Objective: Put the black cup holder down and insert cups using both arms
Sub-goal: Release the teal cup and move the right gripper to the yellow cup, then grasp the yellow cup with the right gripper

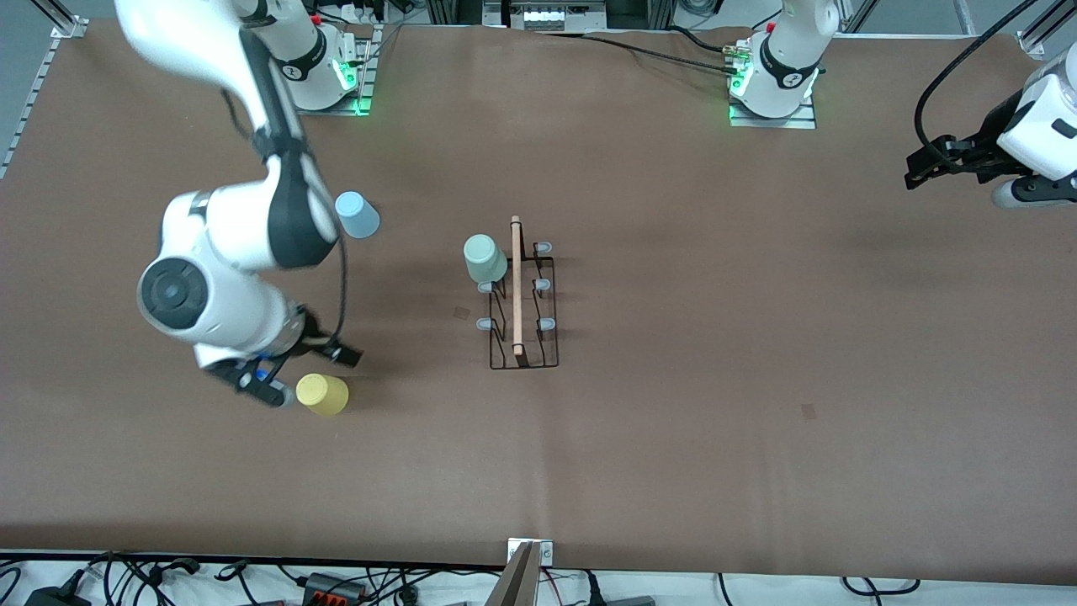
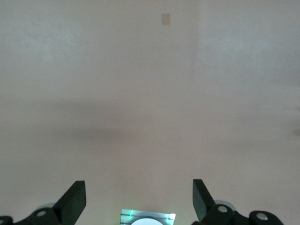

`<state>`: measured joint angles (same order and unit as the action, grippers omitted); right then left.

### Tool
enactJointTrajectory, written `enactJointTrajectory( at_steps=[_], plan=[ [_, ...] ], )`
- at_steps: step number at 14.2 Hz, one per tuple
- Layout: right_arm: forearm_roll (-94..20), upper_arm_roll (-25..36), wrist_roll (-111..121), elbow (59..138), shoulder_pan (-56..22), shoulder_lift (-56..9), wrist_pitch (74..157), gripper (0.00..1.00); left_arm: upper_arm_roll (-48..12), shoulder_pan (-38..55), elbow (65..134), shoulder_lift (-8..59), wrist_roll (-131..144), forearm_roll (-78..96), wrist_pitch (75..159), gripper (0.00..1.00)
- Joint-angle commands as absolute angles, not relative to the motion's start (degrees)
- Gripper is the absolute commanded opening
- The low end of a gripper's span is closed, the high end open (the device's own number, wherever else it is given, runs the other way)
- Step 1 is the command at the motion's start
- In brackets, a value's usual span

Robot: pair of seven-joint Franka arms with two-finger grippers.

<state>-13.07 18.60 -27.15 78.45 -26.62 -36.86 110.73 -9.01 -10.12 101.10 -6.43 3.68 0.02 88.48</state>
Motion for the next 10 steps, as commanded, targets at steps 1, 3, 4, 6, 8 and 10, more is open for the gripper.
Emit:
enactJointTrajectory(
  at_steps=[1, 3, 4, 6, 8, 10],
  plan=[
    [-12.5, 18.3, -15.8, 77.5, -23.6, -40.9, 116.0, 1.0, -8.2, -9.3, 98.7, -4.8, 2.4, 1.2, 88.2, 1.0],
    [-12.7, 18.3, -13.3, 77.3, -22.9, -42.8, 118.7, 1.0, -8.5, -9.4, 98.5, -4.7, 2.4, 1.3, 88.2, 1.0],
    [-12.7, 18.2, -12.9, 77.3, -22.8, -43.5, 120.0, 1.0, -8.6, -9.4, 98.5, -4.7, 2.5, 1.3, 88.2, 1.0],
    [-12.7, 18.2, -11.9, 77.3, -22.9, -44.6, 121.0, 1.0, -8.7, -9.5, 98.5, -4.7, 2.4, 1.3, 88.2, 1.0],
    [-12.7, 18.2, -11.1, 77.3, -23.0, -45.6, 121.0, 1.0, -8.9, -9.4, 98.4, -4.6, 2.4, 1.4, 88.2, 1.0],
    [-12.6, 18.1, -10.8, 77.2, -23.1, -46.8, 121.6, 1.0, -9.0, -9.4, 98.4, -4.7, 2.3, 1.4, 88.2, 1.0]
  ],
)
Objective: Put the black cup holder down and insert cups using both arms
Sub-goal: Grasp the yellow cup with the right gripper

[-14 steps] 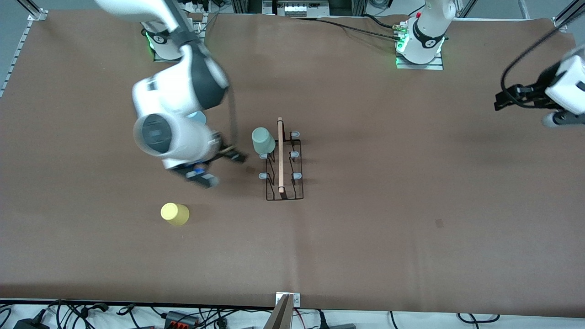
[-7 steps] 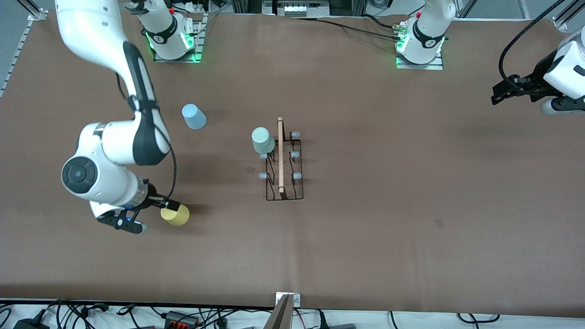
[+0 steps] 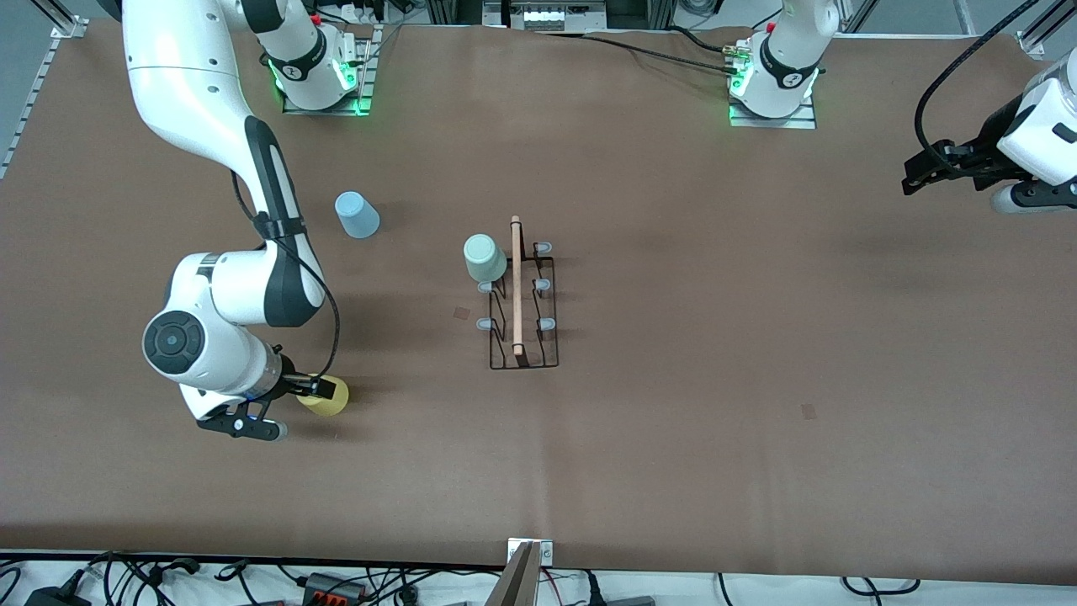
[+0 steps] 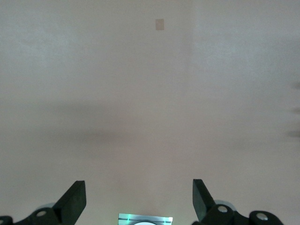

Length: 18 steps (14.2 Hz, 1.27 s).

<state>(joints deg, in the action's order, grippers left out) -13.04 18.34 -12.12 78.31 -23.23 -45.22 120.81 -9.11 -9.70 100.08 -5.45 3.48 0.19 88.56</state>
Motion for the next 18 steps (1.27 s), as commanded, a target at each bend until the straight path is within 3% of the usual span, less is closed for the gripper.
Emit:
enactJointTrajectory(
  at_steps=[1, 6, 7, 9, 11, 13, 16, 18],
  plan=[
    [-12.5, 18.1, -10.5, 77.2, -23.1, -46.8, 122.8, 1.0, -9.0, -9.5, 98.5, -4.7, 2.2, 1.4, 87.9, 1.0],
    [-12.5, 18.1, -9.8, 77.2, -23.1, -48.5, 123.9, 1.0, -9.0, -9.7, 98.4, -4.7, 2.2, 1.4, 87.6, 1.0],
    [-12.7, 18.1, -9.8, 77.3, -23.1, -48.5, 123.7, 0.93, -9.0, -9.7, 98.4, -4.7, 2.3, 1.4, 87.6, 1.0],
    [-12.7, 18.1, -9.5, 77.3, -23.0, -48.3, 123.1, 0.49, -9.0, -9.8, 98.5, -4.7, 2.3, 1.4, 87.6, 1.0],
    [-12.3, 18.1, -6.0, 76.7, -23.3, -47.6, 119.9, 0.2, -9.0, -9.8, 98.5, -4.7, 2.3, 1.4, 87.6, 1.0],
    [-12.4, 18.2, -4.6, 70.8, -23.1, -47.3, 110.8, 0.13, -9.0, -9.8, 98.5, -4.7, 2.3, 1.4, 87.5, 1.0],
    [-12.9, 18.1, -5.2, 61.8, -23.6, -46.7, 97.5, 0.11, -9.0, -9.8, 98.5, -4.7, 2.3, 1.4, 87.5, 1.0],
    [-13.7, 18.0, -7.8, 60.7, -26.6, -44.1, 94.1, 0.12, -9.0, -9.9, 98.5, -4.7, 2.2, 1.4, 87.5, 1.0]
  ],
)
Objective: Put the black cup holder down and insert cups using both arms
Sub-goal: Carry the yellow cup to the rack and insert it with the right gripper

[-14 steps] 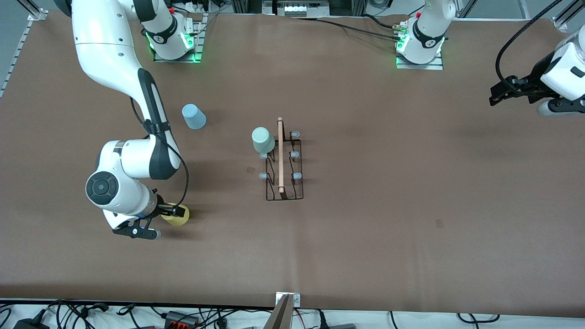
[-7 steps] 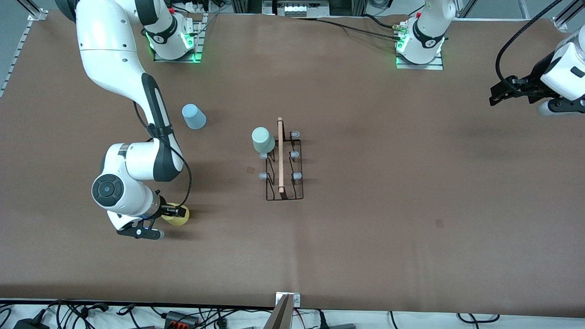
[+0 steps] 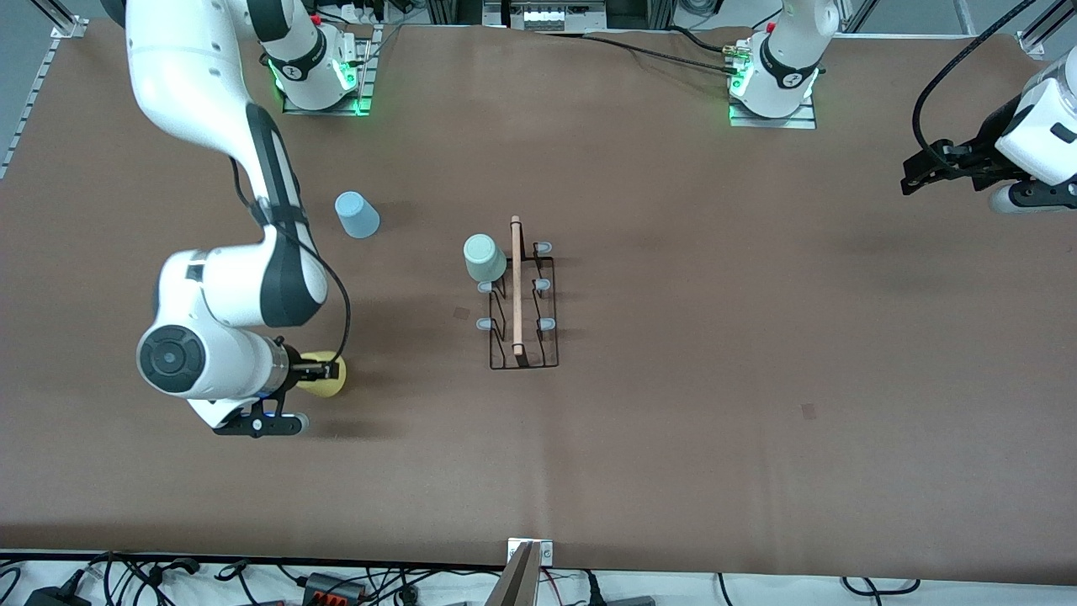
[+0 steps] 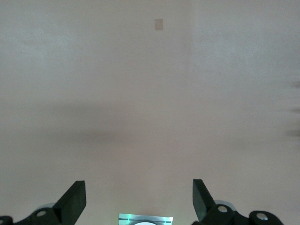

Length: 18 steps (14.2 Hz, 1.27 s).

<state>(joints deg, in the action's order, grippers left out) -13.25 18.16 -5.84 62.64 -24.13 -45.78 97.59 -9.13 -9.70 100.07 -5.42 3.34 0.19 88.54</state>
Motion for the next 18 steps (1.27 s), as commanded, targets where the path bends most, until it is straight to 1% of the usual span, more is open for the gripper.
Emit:
enactJointTrajectory(
  at_steps=[1, 5, 8, 9, 11, 16, 18],
  plan=[
    [-15.0, 18.0, -10.2, 60.7, -28.3, -42.6, 94.0, 0.12, -9.0, -9.8, 98.5, -4.7, 2.2, 1.4, 87.5, 1.0],
    [-16.3, 17.9, -17.0, 60.7, -34.5, -42.0, 94.0, 0.12, -9.0, -9.9, 98.5, -4.7, 2.2, 1.4, 87.5, 1.0],
    [-20.9, 17.9, -23.5, 60.6, -37.0, -42.0, 97.3, 0.12, -9.0, -9.8, 98.5, -4.7, 2.2, 1.4, 87.5, 1.0],
    [-21.2, 17.9, -25.0, 60.6, -38.4, -42.1, 99.0, 0.12, -9.0, -9.8, 98.5, -4.7, 2.2, 1.4, 87.5, 1.0],
    [-21.4, 17.9, -28.1, 60.7, -39.9, -42.6, 99.7, 0.12, -9.0, -9.8, 98.5, -4.7, 2.2, 1.4, 87.5, 1.0],
    [-21.4, 17.8, -29.1, 61.0, -40.9, -43.9, 101.9, 0.12, -9.0, -9.8, 98.5, -4.7, 2.2, 1.4, 87.5, 1.0],
    [-21.4, 16.9, -29.0, 61.0, -40.9, -44.6, 102.1, 0.12, -9.0, -9.8, 98.5, -4.7, 2.2, 1.4, 87.5, 1.0]
  ],
)
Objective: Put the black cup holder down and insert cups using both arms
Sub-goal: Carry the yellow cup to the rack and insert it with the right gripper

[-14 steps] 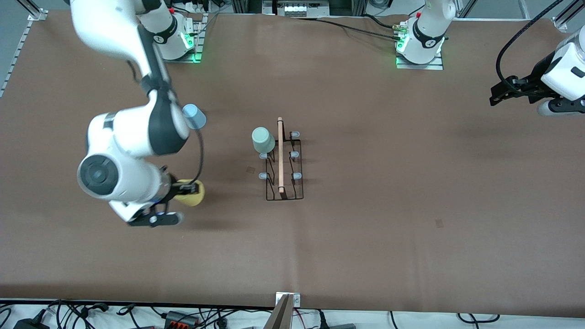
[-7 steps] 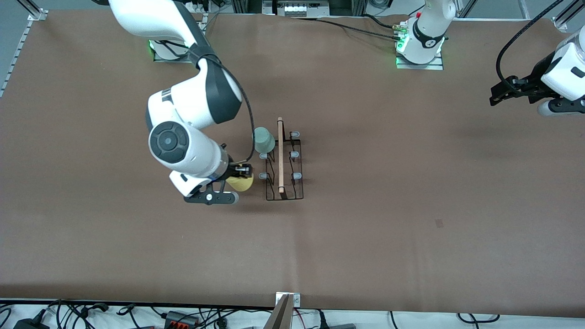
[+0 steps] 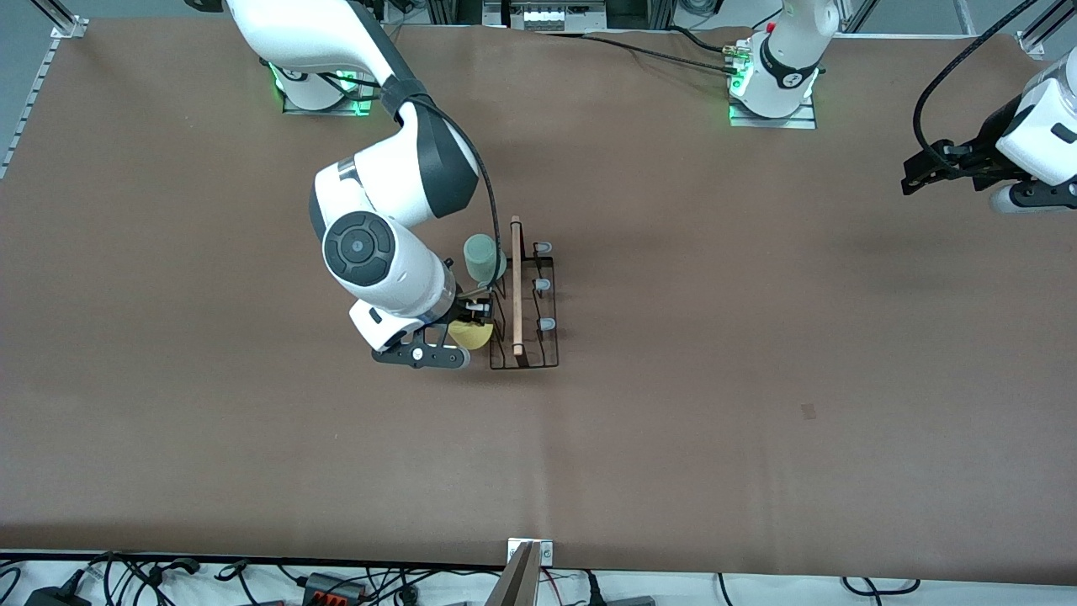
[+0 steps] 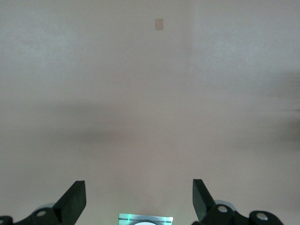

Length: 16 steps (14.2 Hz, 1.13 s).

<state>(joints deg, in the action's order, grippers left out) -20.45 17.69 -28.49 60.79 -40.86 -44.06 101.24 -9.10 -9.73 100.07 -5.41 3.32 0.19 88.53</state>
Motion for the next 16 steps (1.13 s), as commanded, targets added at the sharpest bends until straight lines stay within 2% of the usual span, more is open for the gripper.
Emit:
enactJointTrajectory(
  at_steps=[1, 9, 10, 11, 16],
  plan=[
    [-21.4, 16.7, -29.2, 61.0, -40.9, -44.7, 102.1, 0.12, -9.0, -9.8, 98.5, -4.7, 2.2, 1.4, 87.5, 1.0],
    [-21.4, 15.1, -29.4, 61.1, -40.9, -46.8, 105.4, 0.14, -9.0, -9.9, 98.5, -4.7, 2.2, 1.4, 87.5, 1.0],
    [-21.4, 14.8, -29.6, 61.3, -40.9, -47.0, 105.4, 0.5, -9.0, -9.9, 98.5, -4.7, 2.2, 1.4, 87.5, 1.0],
    [-21.4, 14.7, -30.7, 61.3, -40.9, -47.0, 105.4, 0.99, -9.0, -9.8, 98.5, -4.7, 2.2, 1.4, 87.5, 1.0],
    [-20.9, 15.9, -31.6, 60.8, -39.2, -42.5, 99.2, 1.0, -9.0, -9.8, 98.5, -4.7, 2.2, 1.4, 87.5, 1.0]
  ],
)
